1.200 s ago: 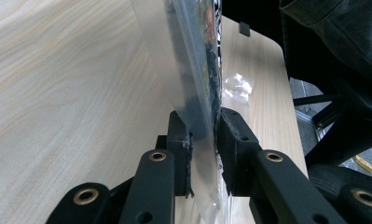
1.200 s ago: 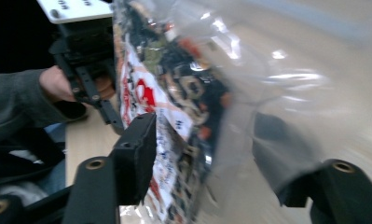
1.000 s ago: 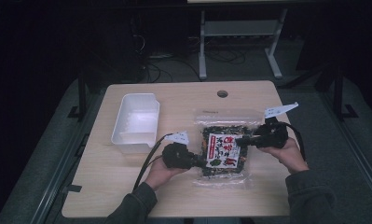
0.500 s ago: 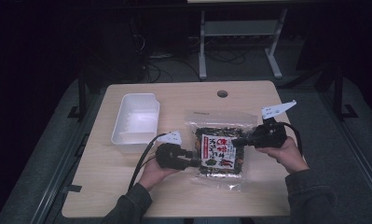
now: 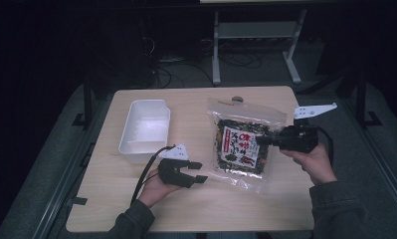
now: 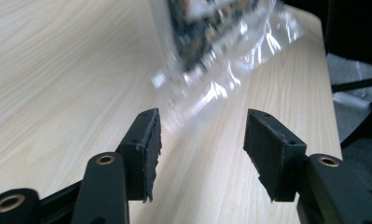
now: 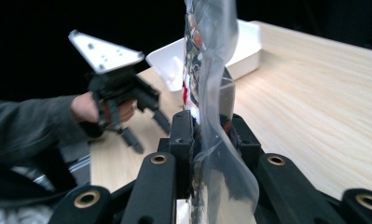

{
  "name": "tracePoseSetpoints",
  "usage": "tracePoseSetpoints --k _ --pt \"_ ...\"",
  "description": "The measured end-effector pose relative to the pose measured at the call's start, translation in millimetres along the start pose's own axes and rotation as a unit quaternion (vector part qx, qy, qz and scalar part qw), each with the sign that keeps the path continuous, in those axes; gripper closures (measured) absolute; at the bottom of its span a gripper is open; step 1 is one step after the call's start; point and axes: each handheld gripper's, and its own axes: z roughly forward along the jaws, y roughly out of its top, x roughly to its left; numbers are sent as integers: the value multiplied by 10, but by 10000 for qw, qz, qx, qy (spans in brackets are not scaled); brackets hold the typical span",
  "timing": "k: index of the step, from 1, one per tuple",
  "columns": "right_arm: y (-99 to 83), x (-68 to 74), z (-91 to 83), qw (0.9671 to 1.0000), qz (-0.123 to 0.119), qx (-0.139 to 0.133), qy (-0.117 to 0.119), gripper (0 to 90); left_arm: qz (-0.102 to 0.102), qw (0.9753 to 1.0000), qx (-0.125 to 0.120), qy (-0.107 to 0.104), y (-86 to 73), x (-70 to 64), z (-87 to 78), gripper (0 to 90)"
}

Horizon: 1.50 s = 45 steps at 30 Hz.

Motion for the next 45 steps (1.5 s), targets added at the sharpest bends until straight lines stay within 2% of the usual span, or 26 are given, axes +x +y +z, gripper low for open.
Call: tracePoseSetpoints --k 1,3,5,6,7,12,13,14,15,21,25,28,30,34,37,43,45 --pt "7 10 -11 9999 48 -63 -138 747 31 10000 0 46 -14 -13 -22 431" --pt "10 15 -13 9998 61 -70 -178 748 31 10000 1 61 -24 -24 -39 426" --pt "21 44 -6 9992 89 -97 -385 747 106 9998 98 164 -57 -62 -56 380" --pt "21 44 -6 9992 89 -97 -385 747 106 9998 98 164 -57 -62 -56 367" --pt "33 71 6 9984 93 -124 -542 747 146 9996 158 207 -82 -78 -66 363" --pt "66 119 53 9968 130 -170 -769 747 144 9994 196 265 -152 -93 -116 339" --pt "87 144 83 9957 128 -184 -894 747 140 9992 191 327 -181 -104 -143 330" --pt "87 144 83 9957 128 -184 -894 747 140 9992 191 327 -181 -104 -143 323" --pt "107 170 114 9944 132 -217 -1029 748 130 9991 214 341 -200 -105 -166 315" --pt "151 208 182 9911 211 -377 -1259 748 212 9982 265 497 -261 -127 -267 284" --pt "188 221 254 9871 296 -523 -1483 747 215 9979 279 536 -307 -132 -328 272" --pt "202 225 285 9859 304 -558 -1549 747 209 9977 329 546 -360 -124 -362 262" --pt "224 231 320 9850 297 -572 -1603 748 133 9983 307 483 -389 -119 -389 252" --pt "274 246 394 9847 274 -555 -1630 748 221 9977 315 562 -421 -124 -458 237" --pt "321 277 484 9835 234 -570 -1704 748 189 9973 348 618 -454 -122 -506 232" --pt "395 326 610 9827 171 -606 -1740 747 272 9964 420 684 -493 -148 -536 225" --pt "436 355 688 9822 175 -701 -1731 748 293 9960 457 714 -516 -167 -555 218"
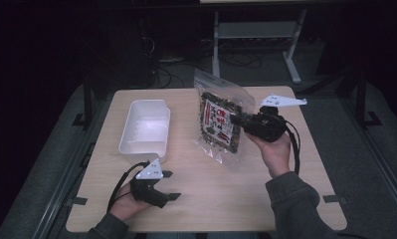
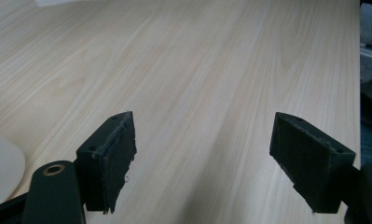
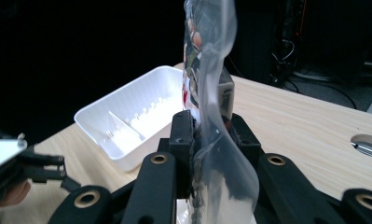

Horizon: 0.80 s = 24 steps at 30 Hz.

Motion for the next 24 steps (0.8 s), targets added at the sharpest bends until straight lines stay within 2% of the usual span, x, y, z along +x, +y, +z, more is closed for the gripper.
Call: tracePoseSetpoints --k 5,9,11,17,20,22,24 --pt "25 53 88 9999 53 -130 -10 748 38 9999 70 64 -64 -8 -59 217" --pt "59 116 193 9996 86 -242 -73 748 -49 9999 54 97 -117 13 -122 217" --pt "99 170 276 9993 130 -356 -49 748 -84 9998 85 137 -161 30 -157 218" --pt "194 288 470 9989 134 -454 -6 748 -81 9997 127 178 -201 33 -203 219" --pt "224 348 565 9979 149 -625 -58 749 -116 9997 90 181 -211 38 -222 219" --pt "255 403 676 9966 242 -785 -101 749 -114 9998 86 149 -215 33 -226 219" --pt "260 415 701 9963 244 -811 -118 749 -96 9998 99 155 -214 28 -228 219"
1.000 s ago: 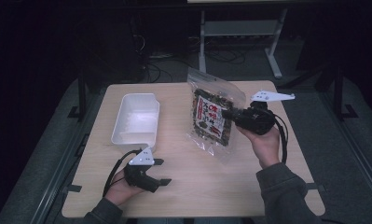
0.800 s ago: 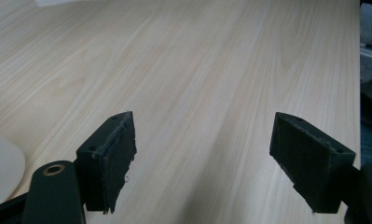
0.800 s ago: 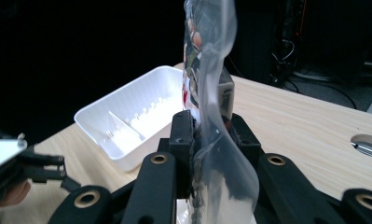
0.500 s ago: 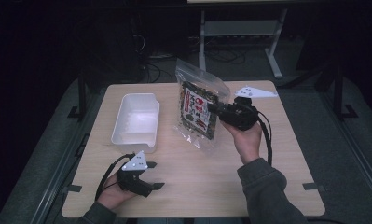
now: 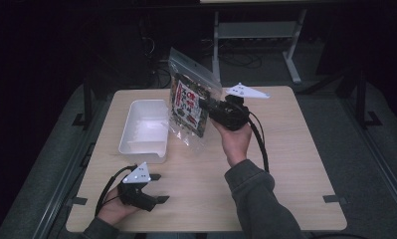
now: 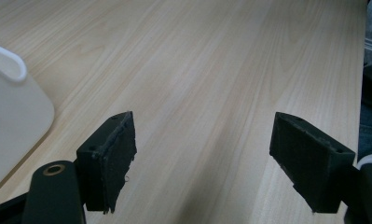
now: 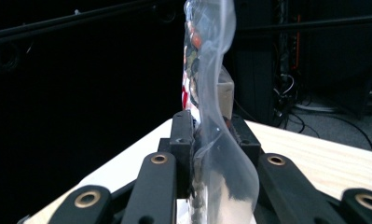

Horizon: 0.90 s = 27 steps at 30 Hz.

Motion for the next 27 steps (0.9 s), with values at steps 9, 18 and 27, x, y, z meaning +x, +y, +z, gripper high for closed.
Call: tracePoseSetpoints --k 9,18,27 --pt "44 118 305 9999 55 -116 -83 749 -55 10000 12 9 -60 43 -71 220" --pt "87 264 569 9995 39 -262 -145 751 -85 9999 34 58 -102 83 -116 220" --pt "151 409 818 9992 -63 -375 -150 751 -151 9999 -17 56 -129 123 -144 220"
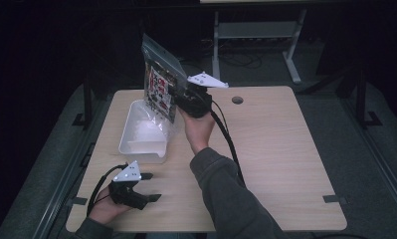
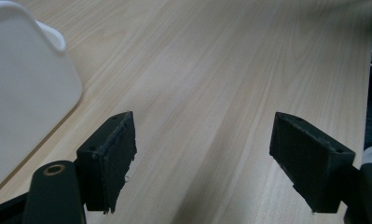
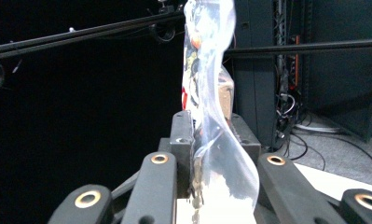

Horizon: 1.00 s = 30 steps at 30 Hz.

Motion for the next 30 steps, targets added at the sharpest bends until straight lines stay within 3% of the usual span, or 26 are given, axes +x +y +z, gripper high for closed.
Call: tracePoseSetpoints --k 6,17,30 --pt "-49 100 241 9999 -128 50 -91 751 33 10000 19 -20 1 -9 10 220" --pt "-158 147 557 9991 -265 154 -298 751 11 10000 -47 -52 -5 15 -4 219" --pt "-448 145 763 9983 -52 393 -419 751 -47 10000 -36 -39 -11 25 0 225"
